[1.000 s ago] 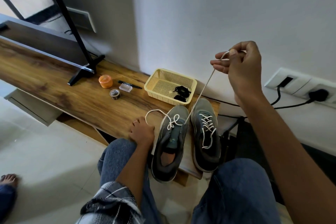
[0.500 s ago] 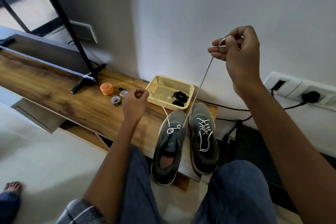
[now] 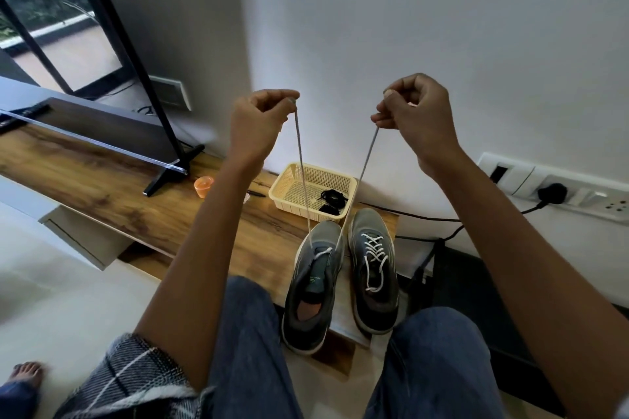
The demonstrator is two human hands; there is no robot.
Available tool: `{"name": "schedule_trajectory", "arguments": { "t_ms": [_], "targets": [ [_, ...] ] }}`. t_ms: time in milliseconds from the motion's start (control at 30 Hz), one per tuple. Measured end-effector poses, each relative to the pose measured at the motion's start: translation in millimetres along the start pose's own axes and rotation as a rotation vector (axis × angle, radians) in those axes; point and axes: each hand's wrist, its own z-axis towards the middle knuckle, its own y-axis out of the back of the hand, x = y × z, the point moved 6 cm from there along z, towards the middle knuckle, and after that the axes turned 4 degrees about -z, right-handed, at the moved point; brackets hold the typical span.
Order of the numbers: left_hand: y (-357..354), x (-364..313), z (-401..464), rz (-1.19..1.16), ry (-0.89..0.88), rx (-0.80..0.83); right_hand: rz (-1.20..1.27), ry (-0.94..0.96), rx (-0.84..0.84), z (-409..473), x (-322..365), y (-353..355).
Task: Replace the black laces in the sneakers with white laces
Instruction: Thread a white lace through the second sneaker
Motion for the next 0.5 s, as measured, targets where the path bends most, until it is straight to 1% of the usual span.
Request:
{"name": "schedule_trajectory", "arguments": {
  "t_ms": [333, 433, 500],
  "targets": [
    [12, -62, 16, -0.103, -0.184, -0.109, 0.013, -0.01, 0.035, -4, 4, -1],
    [12, -72, 20, -0.118, -0.213, -0.128, 0.004, -0.005, 0.029, -3, 8, 0],
    [10, -73, 20, -0.119, -0.21, -0.112, 0.001, 0.007, 0.022, -2, 12, 0]
  ]
}}
